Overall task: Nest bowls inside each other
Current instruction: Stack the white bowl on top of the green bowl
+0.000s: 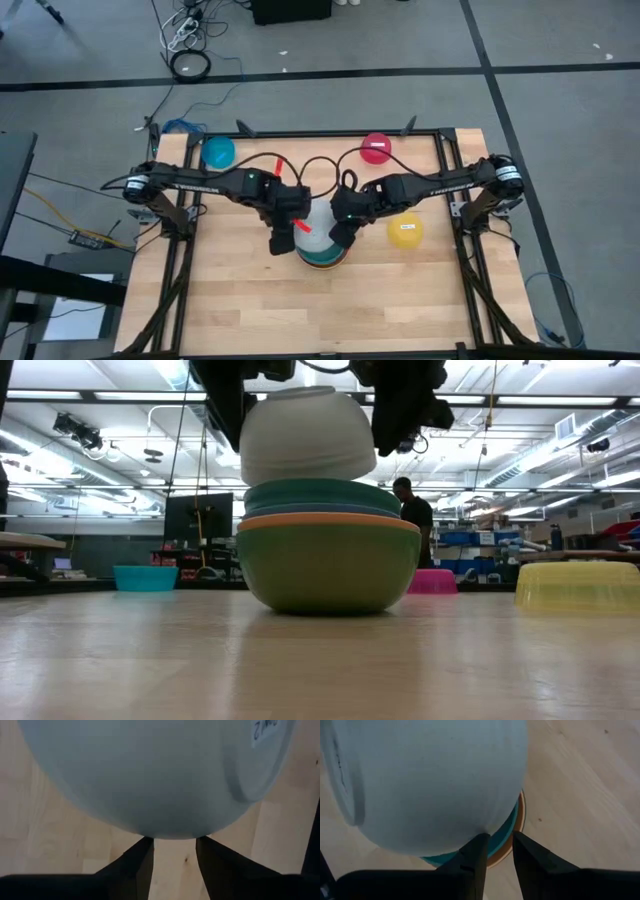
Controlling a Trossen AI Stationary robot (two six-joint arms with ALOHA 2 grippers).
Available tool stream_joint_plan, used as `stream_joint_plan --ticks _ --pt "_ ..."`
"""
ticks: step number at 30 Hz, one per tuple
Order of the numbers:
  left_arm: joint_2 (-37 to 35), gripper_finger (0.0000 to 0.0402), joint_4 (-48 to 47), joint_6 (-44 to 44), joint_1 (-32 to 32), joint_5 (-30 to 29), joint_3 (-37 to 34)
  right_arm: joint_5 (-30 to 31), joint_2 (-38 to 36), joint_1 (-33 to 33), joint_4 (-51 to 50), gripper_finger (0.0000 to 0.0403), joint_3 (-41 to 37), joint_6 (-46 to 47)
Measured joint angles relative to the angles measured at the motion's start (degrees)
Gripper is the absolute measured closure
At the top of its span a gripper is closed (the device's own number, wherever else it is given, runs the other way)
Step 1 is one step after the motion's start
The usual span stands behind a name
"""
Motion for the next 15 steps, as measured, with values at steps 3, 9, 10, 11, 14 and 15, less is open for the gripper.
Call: stream_joint_plan --ticks 3,9,10,11,14,15 --pt "0.0 0.0246 0.3 0.1 -0.1 0.0 0.0 0.0 0.0 1.1 -0.7 0.0316 0.0 0.6" --pt "0.4 0.0246 2.6 -0.4 -1.9 0.8 0.0 -0.4 0.0 3.9 -4.0 0.0315 0.0 3.1" --pt "0.4 0.0246 2.9 -0.4 -2.2 0.8 0.1 -0.4 0.0 4.2 -4.6 0.0315 0.0 3.6" --pt "0.4 0.0246 2.9 -0.5 -2.5 0.8 0.2 -0.4 0.0 4.5 -4.9 0.0314 0.0 3.7" --pt "0.4 0.0246 1.9 -0.6 -2.7 -0.1 0.2 0.3 0.0 5.0 -4.9 0.0314 0.0 3.8" --pt "0.4 0.0246 1.4 -0.6 -2.7 -0.8 0.2 0.9 0.0 5.1 -5.3 0.0314 0.0 3.8"
